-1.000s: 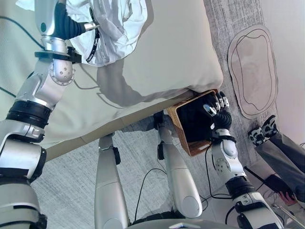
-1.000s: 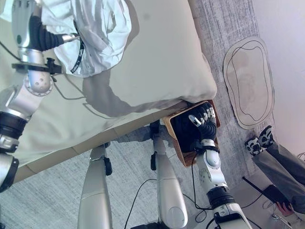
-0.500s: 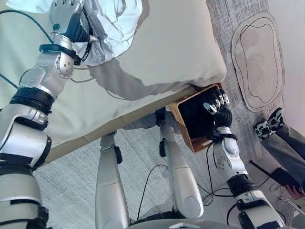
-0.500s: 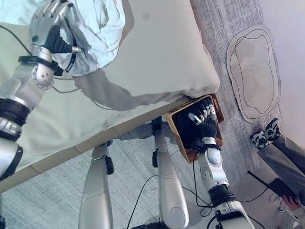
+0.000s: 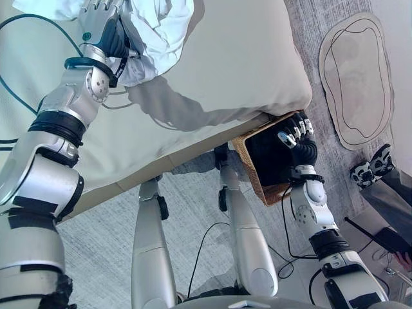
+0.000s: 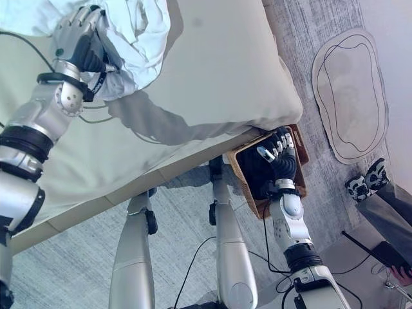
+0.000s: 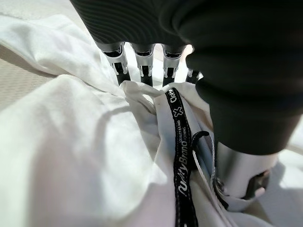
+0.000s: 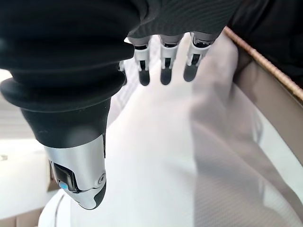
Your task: Pick up clothes into the bucket
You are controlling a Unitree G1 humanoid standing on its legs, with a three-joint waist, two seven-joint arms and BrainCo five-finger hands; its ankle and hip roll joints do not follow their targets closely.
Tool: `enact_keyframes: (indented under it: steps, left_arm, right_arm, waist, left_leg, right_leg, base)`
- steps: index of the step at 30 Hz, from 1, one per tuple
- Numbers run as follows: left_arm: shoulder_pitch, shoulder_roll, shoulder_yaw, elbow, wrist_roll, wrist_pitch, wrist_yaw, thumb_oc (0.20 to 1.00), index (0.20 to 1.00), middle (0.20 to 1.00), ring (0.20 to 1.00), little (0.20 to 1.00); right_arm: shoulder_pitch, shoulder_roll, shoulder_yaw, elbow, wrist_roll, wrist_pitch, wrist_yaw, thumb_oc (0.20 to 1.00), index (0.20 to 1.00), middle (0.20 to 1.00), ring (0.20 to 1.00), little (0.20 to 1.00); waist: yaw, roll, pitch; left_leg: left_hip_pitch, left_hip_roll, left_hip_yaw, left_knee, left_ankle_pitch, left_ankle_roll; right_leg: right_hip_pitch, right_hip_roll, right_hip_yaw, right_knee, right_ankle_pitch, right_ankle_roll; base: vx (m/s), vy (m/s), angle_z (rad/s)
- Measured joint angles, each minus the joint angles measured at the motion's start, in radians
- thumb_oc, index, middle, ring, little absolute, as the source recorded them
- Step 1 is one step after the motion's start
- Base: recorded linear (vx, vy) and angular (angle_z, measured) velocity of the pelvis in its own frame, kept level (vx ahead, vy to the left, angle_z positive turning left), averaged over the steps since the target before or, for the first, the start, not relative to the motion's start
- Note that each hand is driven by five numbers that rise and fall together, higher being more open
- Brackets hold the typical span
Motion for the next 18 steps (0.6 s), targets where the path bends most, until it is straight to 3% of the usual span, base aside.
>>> enact_keyframes:
  steps: [1,2,3,9,18]
  left_arm:
    - [-0.001,0.0,-0.008,0.001,0.01,0.005,0.0,1.0,1.0,1.0,1.0,1.0]
    - [-0.009,0.001,-0.033,0.01,0.037,0.008,-0.001,0.504,0.504,0.504,0.504,0.504]
    - [-0.01,0.002,-0.04,0.013,0.045,0.008,-0.002,0.2,0.2,0.2,0.2,0.2]
    - [-0.002,-0.001,-0.025,0.011,0.082,0.013,-0.012,0.2,0.2,0.2,0.2,0.2]
    - [0.215,-0.089,0.055,-0.012,0.082,0.024,-0.032,0.2,0.2,0.2,0.2,0.2]
  right_arm:
    - [0.0,0.0,0.0,0.0,0.0,0.0,0.0,1.0,1.0,1.0,1.0,1.0]
    - [0.0,0.0,0.0,0.0,0.0,0.0,0.0,1.0,1.0,1.0,1.0,1.0]
    - [0.0,0.0,0.0,0.0,0.0,0.0,0.001,1.0,1.0,1.0,1.0,1.0]
    - [0.001,0.001,0.0,0.003,0.0,0.0,0.003,1.0,1.0,1.0,1.0,1.0]
    - [0.006,0.001,0.0,0.033,-0.002,0.001,-0.001,1.0,1.0,1.0,1.0,1.0]
  waist:
    - [-0.001,0.0,-0.001]
    - [-0.001,0.0,-0.001]
    - [-0.001,-0.001,-0.001]
    - [-0.017,0.001,-0.042]
    - [-0.02,0.006,-0.062]
  left_leg:
    - [0.0,0.0,0.0,0.0,0.0,0.0]
    - [0.0,0.0,0.0,0.0,0.0,0.0]
    - [0.0,0.0,0.001,0.0,0.0,0.0]
    - [-0.011,0.0,0.001,0.001,0.0,0.0]
    - [0.083,0.001,0.006,-0.009,-0.003,-0.003]
  right_leg:
    - [0.0,0.0,0.0,0.0,0.0,0.0]
    - [-0.001,0.0,0.0,0.0,0.0,0.0]
    - [-0.001,0.0,0.0,0.0,0.0,0.0]
    - [-0.012,0.0,0.001,0.003,-0.001,0.0]
    - [0.072,-0.001,0.004,0.005,-0.021,0.004]
  base:
    - [0.0,0.0,0.0]
    - [0.0,0.0,0.0]
    - [0.0,0.0,0.0]
    - [0.0,0.0,0.0]
    - [0.0,-0.004,0.0]
